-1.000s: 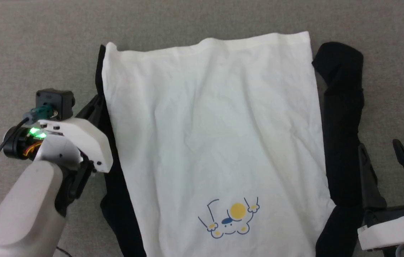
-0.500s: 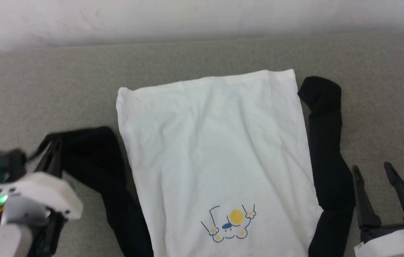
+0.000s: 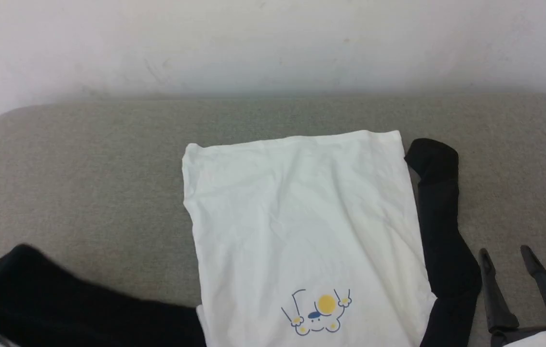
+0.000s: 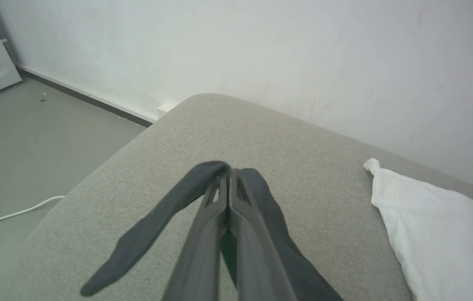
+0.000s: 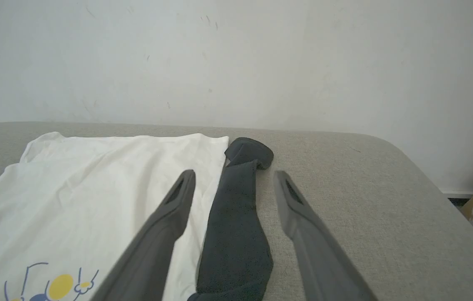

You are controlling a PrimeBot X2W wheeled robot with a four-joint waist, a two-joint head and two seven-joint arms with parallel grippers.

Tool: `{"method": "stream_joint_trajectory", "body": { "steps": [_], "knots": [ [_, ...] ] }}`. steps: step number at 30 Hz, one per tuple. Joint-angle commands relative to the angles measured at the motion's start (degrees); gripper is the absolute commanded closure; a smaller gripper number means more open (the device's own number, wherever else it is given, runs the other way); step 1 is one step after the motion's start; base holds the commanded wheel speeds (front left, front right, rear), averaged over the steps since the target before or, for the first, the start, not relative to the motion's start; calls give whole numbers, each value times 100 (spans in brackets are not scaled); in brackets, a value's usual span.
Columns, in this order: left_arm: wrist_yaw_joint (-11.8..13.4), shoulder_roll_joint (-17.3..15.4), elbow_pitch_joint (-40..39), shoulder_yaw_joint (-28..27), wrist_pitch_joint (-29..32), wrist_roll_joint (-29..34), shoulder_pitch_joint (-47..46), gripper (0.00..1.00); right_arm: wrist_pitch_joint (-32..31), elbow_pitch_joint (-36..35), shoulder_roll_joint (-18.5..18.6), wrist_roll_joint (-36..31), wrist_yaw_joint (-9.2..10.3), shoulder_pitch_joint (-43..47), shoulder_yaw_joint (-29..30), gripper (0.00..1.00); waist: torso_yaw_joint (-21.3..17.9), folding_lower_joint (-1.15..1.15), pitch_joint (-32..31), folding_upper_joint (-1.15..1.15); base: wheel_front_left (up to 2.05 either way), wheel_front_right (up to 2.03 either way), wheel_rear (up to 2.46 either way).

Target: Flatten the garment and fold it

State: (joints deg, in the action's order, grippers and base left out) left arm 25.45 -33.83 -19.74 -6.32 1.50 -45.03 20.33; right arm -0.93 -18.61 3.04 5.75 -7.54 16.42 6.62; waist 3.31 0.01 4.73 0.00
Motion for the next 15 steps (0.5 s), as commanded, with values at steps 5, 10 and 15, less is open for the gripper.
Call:
{"method": "stream_joint_trajectory", "body": {
  "steps": [5,10,15],
  "knots": [
    [14,93,-181,-328,-128,-157,535,100,36,35,-16,89,5,152,-7,0,203,-1,-225,0,0,0,0],
    [-46,70,-292,-290,-155,-119,656,100,16,29,-16,107,5,208,-26,0,301,-1,-324,0,0,0,0],
    [-102,-69,-601,46,-102,103,363,100,28,-42,-16,114,5,136,142,0,321,-1,-383,0,0,0,0]
  ]
}}
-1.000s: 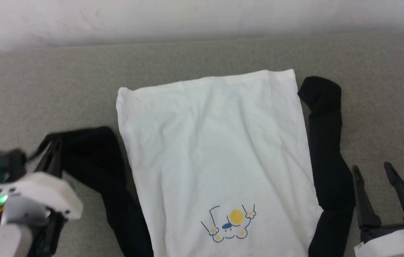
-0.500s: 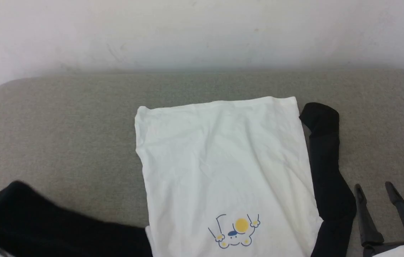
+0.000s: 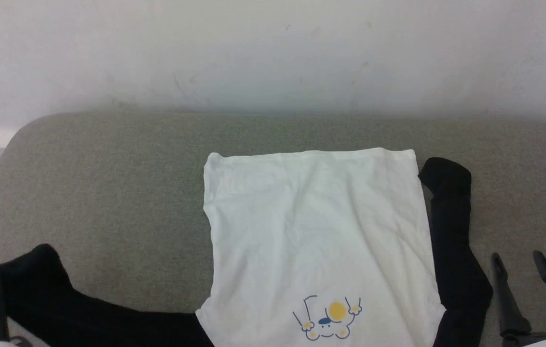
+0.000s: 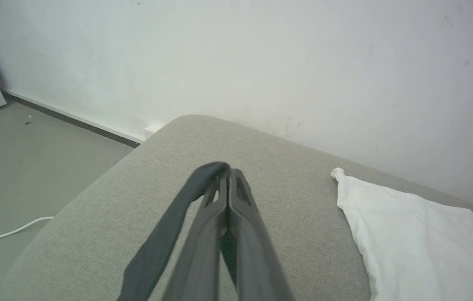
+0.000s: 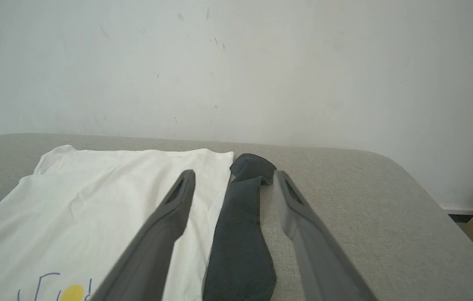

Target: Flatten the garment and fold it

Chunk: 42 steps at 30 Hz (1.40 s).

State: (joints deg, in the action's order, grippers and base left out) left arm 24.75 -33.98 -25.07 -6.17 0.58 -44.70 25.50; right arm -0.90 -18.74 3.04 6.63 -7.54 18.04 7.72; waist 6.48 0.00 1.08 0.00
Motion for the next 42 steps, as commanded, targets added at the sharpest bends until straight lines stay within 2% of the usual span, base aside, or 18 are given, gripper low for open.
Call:
{"method": "stream_joint_trajectory", "body": {
  "steps": [1,8,12,15,20,24,27,30,33,36,40,41,42],
  "knots": [
    [-40,-97,-167,131,24,134,-258,100,20,-55,-16,17,5,-47,89,0,-2,0,-29,0,0,0,0],
    [-90,-446,-883,1200,556,844,-1470,100,-54,-224,-16,36,5,-159,549,0,-62,0,-51,0,0,0,0],
    [-348,-391,-1085,2351,1045,1440,-2322,100,-78,-281,-16,83,5,-208,741,0,-164,0,-19,0,0,0,0],
    [-632,-63,-1037,3403,1434,1978,-2931,100,-78,-300,-16,110,5,-220,809,0,-240,0,47,0,0,0,0],
    [-1145,886,-389,4999,1819,2713,-3709,100,-46,-292,-16,172,5,-229,892,0,-325,0,213,0,0,0,0],
    [-1564,1689,484,5933,1759,2920,-4032,100,-13,-275,-16,207,5,-272,872,0,-379,0,385,0,0,0,0],
    [-1922,2075,1231,6436,1679,2948,-4190,100,-1,-265,-16,211,5,-325,830,0,-414,0,507,0,0,0,0],
    [-2270,2245,1961,6810,1725,2949,-4313,100,19,-241,-16,199,5,-383,806,0,-444,0,606,0,0,0,0],
    [-2517,2337,2501,7028,1786,2869,-4348,100,34,-196,-16,182,5,-429,799,0,-460,0,680,0,0,0,0],
    [-2673,2376,2884,7139,1897,2756,-4352,100,30,-191,-16,181,5,-431,794,0,-455,0,729,0,0,0,0],
    [-2719,2473,3256,7108,1949,2576,-4361,100,18,-159,-16,185,5,-443,756,0,-419,0,758,0,0,0,0],
    [-2699,2507,3324,7078,1913,2553,-4368,85,16,-150,-16,183,5,-452,739,0,-408,0,754,0,0,0,0],
    [-2682,2538,3379,7055,1873,2535,-4374,58,12,-139,-16,180,5,-458,728,0,-393,0,743,0,0,0,0]
  ]
}}
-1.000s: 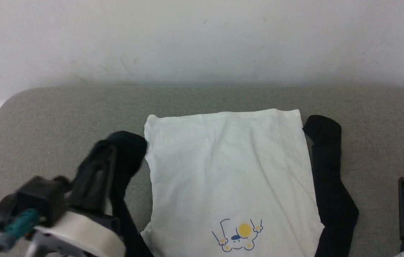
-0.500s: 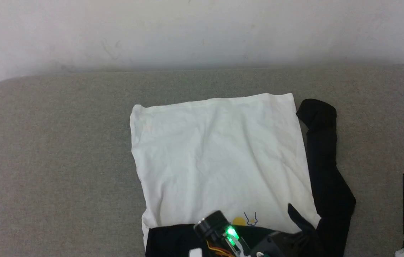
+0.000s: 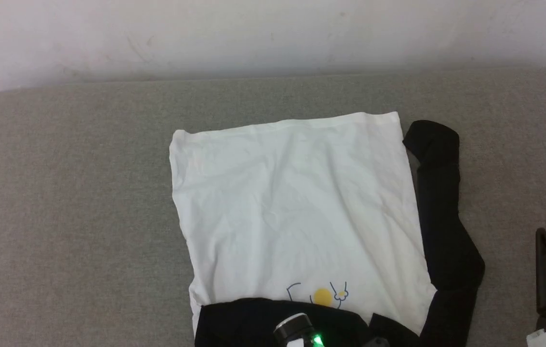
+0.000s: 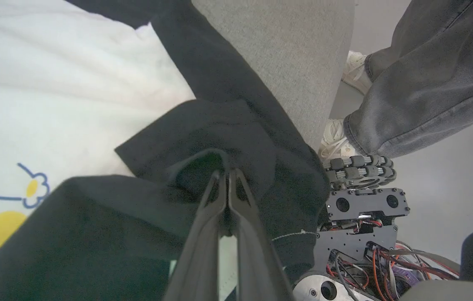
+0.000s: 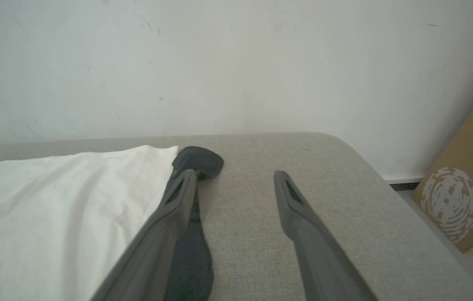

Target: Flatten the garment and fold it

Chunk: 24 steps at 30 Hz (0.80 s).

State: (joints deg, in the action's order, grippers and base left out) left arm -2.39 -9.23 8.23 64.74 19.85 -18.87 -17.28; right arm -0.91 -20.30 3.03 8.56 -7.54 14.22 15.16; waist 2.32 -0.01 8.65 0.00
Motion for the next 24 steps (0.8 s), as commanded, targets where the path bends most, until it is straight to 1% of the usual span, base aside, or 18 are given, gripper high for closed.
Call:
{"method": "stream_joint_trajectory", "body": {
  "steps": [1,2,3,5,8,11,13,16,20,23,24],
  "knots": [
    [32,64,49,-35,-54,-48,-96,58,13,17,-15,-14,5,-76,-16,0,23,1,-14,0,0,0,0],
    [58,103,90,-83,-105,-90,-95,26,6,24,-15,-19,5,-83,-26,0,34,1,-23,0,0,0,0],
    [77,142,120,-127,-157,-126,-105,0,1,32,-15,-23,5,-89,-26,0,52,1,-42,0,0,0,0],
    [107,213,118,-224,-244,-239,-101,0,-15,43,-15,-31,5,-88,-13,0,93,1,-93,0,0,0,0],
    [138,301,-26,-439,-282,-572,-30,0,-48,40,-15,-48,5,-79,-4,0,139,1,-178,0,0,0,0],
    [195,315,-408,-786,-240,-1036,75,0,-83,30,-15,-52,5,-53,-2,0,166,1,-270,0,0,0,0],
    [314,247,-808,-1122,-249,-1319,141,0,-101,18,-15,-49,5,-32,2,0,174,1,-322,0,0,0,0],
    [712,-31,-1513,-1813,-536,-1390,181,0,-111,-1,-15,-43,5,3,-3,0,158,1,-385,0,0,0,0],
    [1401,-672,-2285,-2763,-1315,-807,281,0,-98,-6,-15,-16,5,71,17,0,136,1,-456,0,0,0,0],
    [1923,-1058,-2713,-3416,-1823,-564,688,0,-88,8,-15,9,5,129,31,0,114,1,-512,0,0,0,0],
    [2060,-1199,-2829,-3607,-1975,-494,860,0,-83,13,-15,18,5,149,37,0,108,1,-525,0,0,0,0]
  ]
}}
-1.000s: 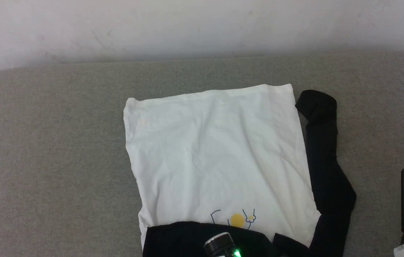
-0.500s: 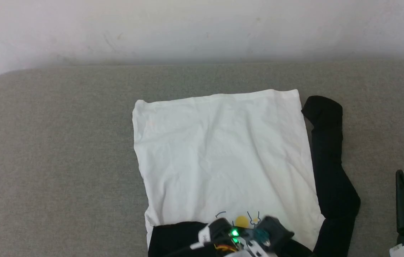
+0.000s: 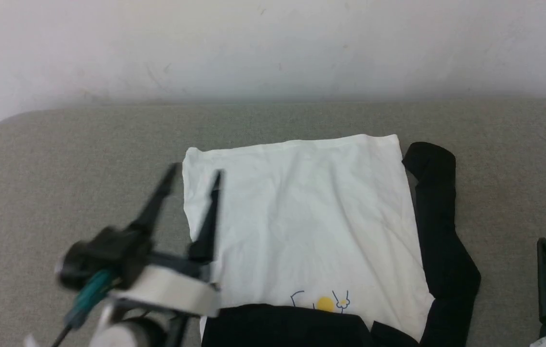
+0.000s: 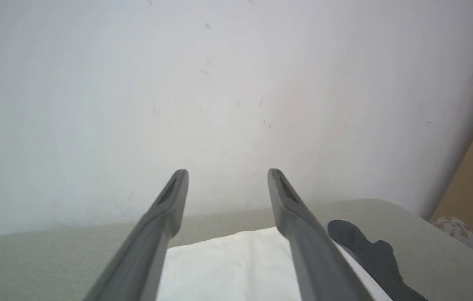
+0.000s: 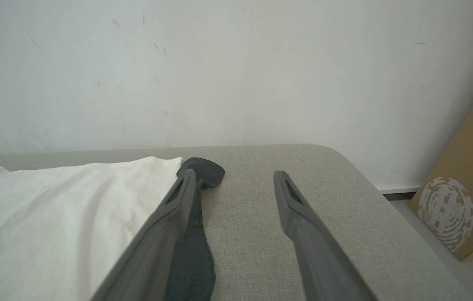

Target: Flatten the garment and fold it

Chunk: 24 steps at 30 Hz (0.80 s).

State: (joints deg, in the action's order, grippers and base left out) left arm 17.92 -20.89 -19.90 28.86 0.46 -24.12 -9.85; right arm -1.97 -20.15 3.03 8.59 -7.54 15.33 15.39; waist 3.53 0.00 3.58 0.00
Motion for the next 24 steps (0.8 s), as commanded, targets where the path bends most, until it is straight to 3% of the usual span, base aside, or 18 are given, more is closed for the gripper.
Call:
{"method": "stream_joint_trajectory", "body": {
  "steps": [1,7,11,15,19,24],
  "knots": [
    [174,-159,-106,-221,-189,81,312,0,32,6,-15,27,5,58,24,0,-13,0,-35,0,0,0,0],
    [861,-920,-267,-1106,-895,461,1764,0,73,64,-15,77,5,163,9,0,-31,0,-125,0,0,0,0],
    [1120,-917,-412,-1214,-1051,403,2563,0,102,117,-15,146,5,253,-7,0,1,0,-140,0,0,0,0],
    [1188,-826,-524,-1212,-1142,332,2809,0,122,125,-15,158,5,290,1,0,58,0,-85,0,0,0,0],
    [1081,-744,-632,-1219,-1200,187,2665,0,19,4,-15,54,5,120,-68,0,53,0,38,0,0,0,0],
    [987,-699,-706,-1333,-1244,46,2364,0,-485,-323,-15,-59,5,-692,-340,0,-79,0,336,0,0,0,0]
  ]
}}
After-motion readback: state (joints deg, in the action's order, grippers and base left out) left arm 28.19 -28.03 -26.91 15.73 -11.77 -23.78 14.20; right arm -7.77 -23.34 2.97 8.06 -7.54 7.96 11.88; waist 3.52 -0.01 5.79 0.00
